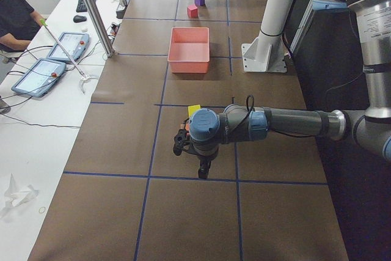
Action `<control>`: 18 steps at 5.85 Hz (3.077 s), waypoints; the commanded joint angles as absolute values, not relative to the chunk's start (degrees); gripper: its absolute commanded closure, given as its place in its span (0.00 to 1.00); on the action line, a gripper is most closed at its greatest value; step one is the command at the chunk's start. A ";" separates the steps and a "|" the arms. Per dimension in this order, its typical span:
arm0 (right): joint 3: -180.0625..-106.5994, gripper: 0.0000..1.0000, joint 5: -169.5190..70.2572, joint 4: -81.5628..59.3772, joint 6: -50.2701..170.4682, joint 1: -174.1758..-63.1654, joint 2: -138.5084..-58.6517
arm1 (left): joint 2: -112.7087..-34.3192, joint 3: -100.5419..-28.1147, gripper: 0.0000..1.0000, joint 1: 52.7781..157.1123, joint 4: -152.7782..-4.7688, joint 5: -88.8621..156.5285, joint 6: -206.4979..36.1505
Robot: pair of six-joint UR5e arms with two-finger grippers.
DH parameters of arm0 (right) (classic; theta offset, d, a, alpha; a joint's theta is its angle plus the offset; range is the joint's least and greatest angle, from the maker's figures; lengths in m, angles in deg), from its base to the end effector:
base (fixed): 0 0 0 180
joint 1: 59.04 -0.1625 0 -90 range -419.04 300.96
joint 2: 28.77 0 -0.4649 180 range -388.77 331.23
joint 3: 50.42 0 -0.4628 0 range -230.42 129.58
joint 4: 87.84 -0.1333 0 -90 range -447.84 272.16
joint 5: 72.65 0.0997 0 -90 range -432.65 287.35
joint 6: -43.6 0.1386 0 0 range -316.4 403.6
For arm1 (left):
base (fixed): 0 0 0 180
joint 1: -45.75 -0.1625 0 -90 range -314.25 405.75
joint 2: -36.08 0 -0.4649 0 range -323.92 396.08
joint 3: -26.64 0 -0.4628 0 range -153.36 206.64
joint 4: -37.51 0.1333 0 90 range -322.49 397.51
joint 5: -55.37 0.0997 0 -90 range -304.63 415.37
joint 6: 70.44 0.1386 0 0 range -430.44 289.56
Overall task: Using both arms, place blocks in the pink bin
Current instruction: 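Lower the right gripper and grasp the purple cube, then carry purple cube into bin with right gripper while left reaches yellow-green cube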
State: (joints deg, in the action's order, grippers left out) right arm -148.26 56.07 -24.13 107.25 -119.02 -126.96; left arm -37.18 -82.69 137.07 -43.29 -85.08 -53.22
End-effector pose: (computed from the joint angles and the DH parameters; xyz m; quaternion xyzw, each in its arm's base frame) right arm -0.2266 -0.4853 0.6791 -0.0908 -0.3754 0.1947 0.9016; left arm -0.0360 -0.4166 0.6859 0.0171 0.4283 0.1006 0.8979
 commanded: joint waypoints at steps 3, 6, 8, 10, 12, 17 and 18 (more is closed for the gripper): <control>-144.29 0.13 55.76 -24.29 110.13 -117.84 -125.98 | -37.13 -83.13 0.00 137.07 -43.27 -85.08 -53.22; -151.43 0.98 53.82 -23.95 115.40 -116.78 -123.78 | -37.48 -83.66 0.00 136.98 -43.53 -87.00 -57.74; -167.15 0.98 54.08 -17.05 115.76 -116.52 -123.09 | -37.66 -83.66 0.00 131.75 -55.33 -87.19 -72.38; -170.92 0.97 53.65 -12.52 125.43 -110.93 -113.03 | -37.83 -83.57 0.00 119.48 -71.65 -87.10 -89.16; -167.08 0.96 45.19 -3.62 137.68 -99.70 -96.28 | -43.00 -83.57 0.00 111.52 -77.70 -86.23 -110.27; -153.87 0.00 27.39 -0.30 145.55 -86.65 -83.53 | -49.78 -82.01 0.00 95.00 -78.07 -72.81 -130.29; -156.05 0.00 27.45 0.13 145.46 -86.81 -84.22 | -52.31 -80.60 0.00 91.14 -77.81 -67.91 -134.21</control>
State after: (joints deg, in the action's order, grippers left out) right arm -154.72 28.13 -0.19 145.49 -87.08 -83.77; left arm -50.42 -81.84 94.60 -77.99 -72.10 -131.22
